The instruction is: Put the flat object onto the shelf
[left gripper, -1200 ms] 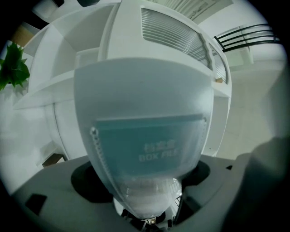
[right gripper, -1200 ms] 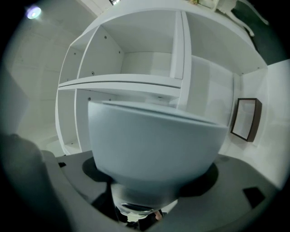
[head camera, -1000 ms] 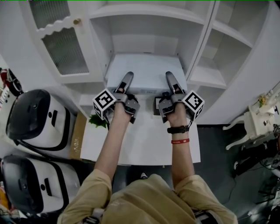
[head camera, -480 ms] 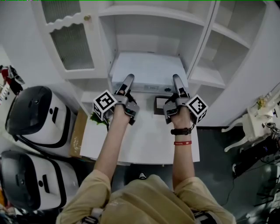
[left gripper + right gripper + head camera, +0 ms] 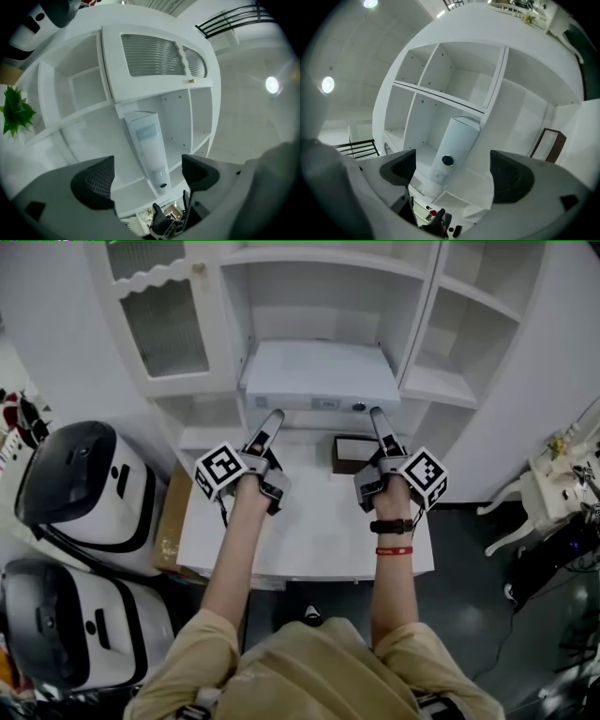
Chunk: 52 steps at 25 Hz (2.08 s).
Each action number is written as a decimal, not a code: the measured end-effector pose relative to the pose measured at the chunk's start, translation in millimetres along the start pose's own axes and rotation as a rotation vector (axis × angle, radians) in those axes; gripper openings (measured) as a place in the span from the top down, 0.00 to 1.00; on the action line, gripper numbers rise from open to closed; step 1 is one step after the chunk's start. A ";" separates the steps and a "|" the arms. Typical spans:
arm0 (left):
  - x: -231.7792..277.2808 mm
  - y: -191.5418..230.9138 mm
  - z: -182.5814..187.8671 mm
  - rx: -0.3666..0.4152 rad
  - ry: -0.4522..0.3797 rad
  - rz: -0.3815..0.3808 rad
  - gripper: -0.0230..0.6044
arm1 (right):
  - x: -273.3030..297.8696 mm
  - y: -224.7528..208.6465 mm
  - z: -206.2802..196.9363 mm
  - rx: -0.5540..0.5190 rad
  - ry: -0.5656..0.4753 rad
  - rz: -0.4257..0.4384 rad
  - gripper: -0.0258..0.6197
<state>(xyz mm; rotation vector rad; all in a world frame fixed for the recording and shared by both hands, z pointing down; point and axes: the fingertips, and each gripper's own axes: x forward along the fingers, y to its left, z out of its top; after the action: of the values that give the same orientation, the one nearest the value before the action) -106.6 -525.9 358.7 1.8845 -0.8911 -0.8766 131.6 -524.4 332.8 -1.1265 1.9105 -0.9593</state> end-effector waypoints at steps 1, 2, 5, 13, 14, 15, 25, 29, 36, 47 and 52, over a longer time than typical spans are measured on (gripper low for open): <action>-5.6 -2.2 -2.8 0.015 0.003 -0.005 0.25 | -6.4 0.6 -3.3 -0.024 0.003 -0.009 0.20; -11.3 -4.4 -4.9 0.032 0.005 -0.009 0.25 | -12.2 1.9 -6.5 -0.048 0.004 -0.015 0.20; -28.7 -12.0 -11.8 0.095 0.019 -0.017 0.25 | -28.1 9.1 -17.4 -0.108 0.012 -0.007 0.20; -67.2 -42.1 -33.6 0.273 0.059 -0.024 0.25 | -69.9 28.0 -36.3 -0.287 0.046 -0.038 0.21; -71.6 -46.3 -34.9 0.297 0.057 -0.027 0.25 | -74.2 30.1 -38.6 -0.310 0.050 -0.042 0.21; -75.9 -50.6 -35.7 0.332 0.053 -0.028 0.26 | -78.2 32.2 -41.2 -0.332 0.055 -0.046 0.21; -99.5 -67.8 -44.7 0.717 0.073 0.066 0.36 | -109.1 55.5 -52.0 -0.669 0.037 -0.086 0.40; -102.3 -71.1 -38.3 0.886 0.064 0.125 0.41 | -110.4 65.2 -53.2 -0.782 0.035 -0.098 0.47; -98.1 -69.8 -44.8 1.041 0.071 0.166 0.51 | -107.1 64.9 -58.0 -0.931 0.048 -0.147 0.52; -71.8 -58.7 -47.3 1.079 0.054 0.196 0.59 | -83.8 52.1 -49.5 -1.013 0.064 -0.175 0.54; -53.1 -52.8 -43.5 1.082 0.057 0.208 0.59 | -64.8 44.5 -43.8 -1.010 0.074 -0.162 0.55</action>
<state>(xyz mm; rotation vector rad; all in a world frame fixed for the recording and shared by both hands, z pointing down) -84.3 -444.2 340.6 2.5924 -1.6966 -0.1645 101.4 -439.7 328.3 -1.8204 2.4524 -0.0284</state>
